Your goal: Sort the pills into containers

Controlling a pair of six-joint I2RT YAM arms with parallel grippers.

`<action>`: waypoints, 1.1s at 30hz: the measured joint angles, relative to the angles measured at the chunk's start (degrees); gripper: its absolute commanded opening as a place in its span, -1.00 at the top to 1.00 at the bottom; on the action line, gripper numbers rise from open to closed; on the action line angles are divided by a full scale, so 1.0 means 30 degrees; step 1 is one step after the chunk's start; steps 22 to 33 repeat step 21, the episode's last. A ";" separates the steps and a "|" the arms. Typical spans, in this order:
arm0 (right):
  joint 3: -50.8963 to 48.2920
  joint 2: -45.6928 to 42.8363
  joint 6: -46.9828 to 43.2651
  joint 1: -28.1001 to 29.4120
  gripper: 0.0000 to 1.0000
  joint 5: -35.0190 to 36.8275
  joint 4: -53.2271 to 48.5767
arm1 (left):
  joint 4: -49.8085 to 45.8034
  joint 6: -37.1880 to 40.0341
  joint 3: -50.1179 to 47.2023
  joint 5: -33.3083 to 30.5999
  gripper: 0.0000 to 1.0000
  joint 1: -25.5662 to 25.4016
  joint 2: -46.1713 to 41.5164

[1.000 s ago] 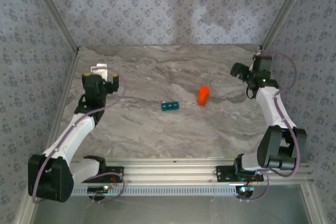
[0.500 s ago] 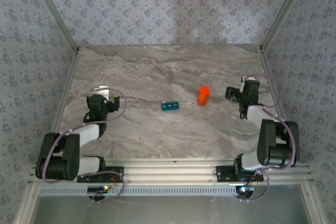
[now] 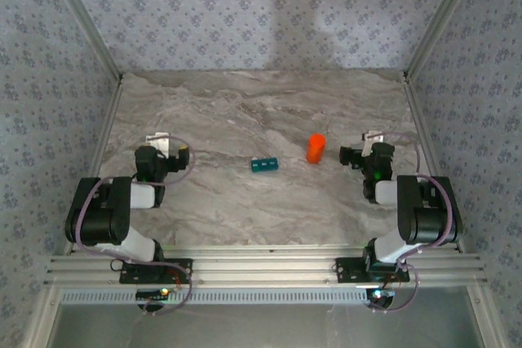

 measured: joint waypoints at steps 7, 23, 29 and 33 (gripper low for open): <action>0.0080 0.0000 -0.0015 0.0022 -1.00 0.0022 0.0423 | -0.0590 -0.0831 0.1078 -0.0838 -0.99 0.0197 0.0109; 0.0087 0.0000 -0.0284 0.0219 -1.00 0.0160 0.0561 | -0.0882 -0.0998 0.1078 -0.1239 -0.99 0.0022 0.0117; 0.0087 0.0000 -0.0284 0.0219 -1.00 0.0160 0.0561 | -0.0882 -0.0998 0.1078 -0.1239 -0.99 0.0022 0.0117; 0.0087 0.0000 -0.0284 0.0219 -1.00 0.0160 0.0561 | -0.0882 -0.0998 0.1078 -0.1239 -0.99 0.0022 0.0117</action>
